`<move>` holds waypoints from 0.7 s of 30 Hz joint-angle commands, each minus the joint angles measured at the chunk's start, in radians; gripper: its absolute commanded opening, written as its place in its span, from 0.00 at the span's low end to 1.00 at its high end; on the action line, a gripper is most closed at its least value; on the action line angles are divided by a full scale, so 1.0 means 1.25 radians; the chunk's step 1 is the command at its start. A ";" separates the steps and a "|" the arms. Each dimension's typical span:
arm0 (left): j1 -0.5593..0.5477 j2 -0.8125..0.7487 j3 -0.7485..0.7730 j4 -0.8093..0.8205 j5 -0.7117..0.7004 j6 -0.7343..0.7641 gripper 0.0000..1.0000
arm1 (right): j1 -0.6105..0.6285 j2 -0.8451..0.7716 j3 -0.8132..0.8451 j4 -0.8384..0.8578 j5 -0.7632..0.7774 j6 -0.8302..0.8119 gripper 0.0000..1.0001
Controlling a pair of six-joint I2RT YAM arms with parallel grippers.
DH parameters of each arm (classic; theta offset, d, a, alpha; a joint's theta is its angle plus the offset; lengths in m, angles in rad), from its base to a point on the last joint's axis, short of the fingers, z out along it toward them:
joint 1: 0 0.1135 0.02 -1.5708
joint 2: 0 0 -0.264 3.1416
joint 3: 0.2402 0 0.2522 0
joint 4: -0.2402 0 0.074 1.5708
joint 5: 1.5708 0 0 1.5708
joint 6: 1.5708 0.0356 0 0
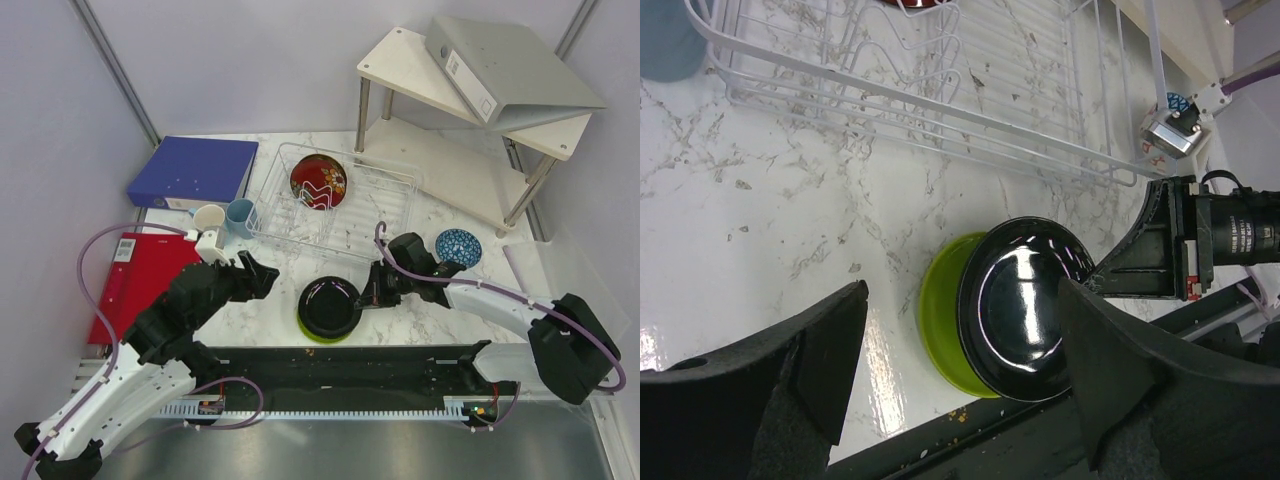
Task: Unload the mixed dishes from the dish rack
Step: Place the plate at the center of the board.
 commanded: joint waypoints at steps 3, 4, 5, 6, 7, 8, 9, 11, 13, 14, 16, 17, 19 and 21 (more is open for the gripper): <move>-0.001 -0.010 -0.009 0.025 0.005 -0.023 0.83 | 0.012 0.054 -0.005 0.106 -0.018 0.005 0.00; -0.001 -0.011 -0.010 0.025 0.005 -0.023 0.83 | 0.012 0.058 -0.003 0.107 -0.015 0.005 0.00; -0.001 -0.009 -0.010 0.025 0.005 -0.022 0.83 | 0.014 0.066 -0.006 0.108 -0.010 0.000 0.00; 0.001 -0.009 -0.010 0.025 0.005 -0.022 0.83 | 0.014 0.070 -0.006 0.112 -0.006 -0.002 0.00; -0.001 -0.007 -0.010 0.025 0.004 -0.023 0.83 | 0.014 0.074 -0.006 0.111 -0.002 -0.006 0.00; -0.001 -0.005 -0.010 0.026 0.004 -0.023 0.83 | 0.015 0.078 -0.006 0.110 0.007 -0.008 0.04; -0.001 -0.002 -0.010 0.026 0.005 -0.023 0.83 | 0.016 0.078 -0.005 0.110 0.012 -0.009 0.08; -0.001 0.002 -0.009 0.026 0.005 -0.023 0.83 | 0.020 0.075 -0.006 0.107 0.020 -0.011 0.17; -0.001 0.005 -0.009 0.026 0.005 -0.023 0.83 | 0.020 0.072 -0.002 0.101 0.031 -0.012 0.18; -0.001 0.005 -0.009 0.028 0.005 -0.023 0.83 | 0.021 0.069 -0.001 0.100 0.032 -0.013 0.19; 0.001 0.005 -0.010 0.028 0.005 -0.025 0.83 | 0.022 0.065 0.003 0.091 0.038 -0.018 0.21; -0.001 0.005 -0.010 0.028 0.006 -0.025 0.83 | 0.022 0.063 0.004 0.085 0.038 -0.019 0.24; 0.001 0.004 -0.011 0.029 0.006 -0.023 0.83 | 0.023 0.055 0.005 0.079 0.042 -0.022 0.26; -0.001 0.002 -0.010 0.028 0.006 -0.025 0.83 | 0.026 0.045 0.016 0.050 0.053 -0.028 0.33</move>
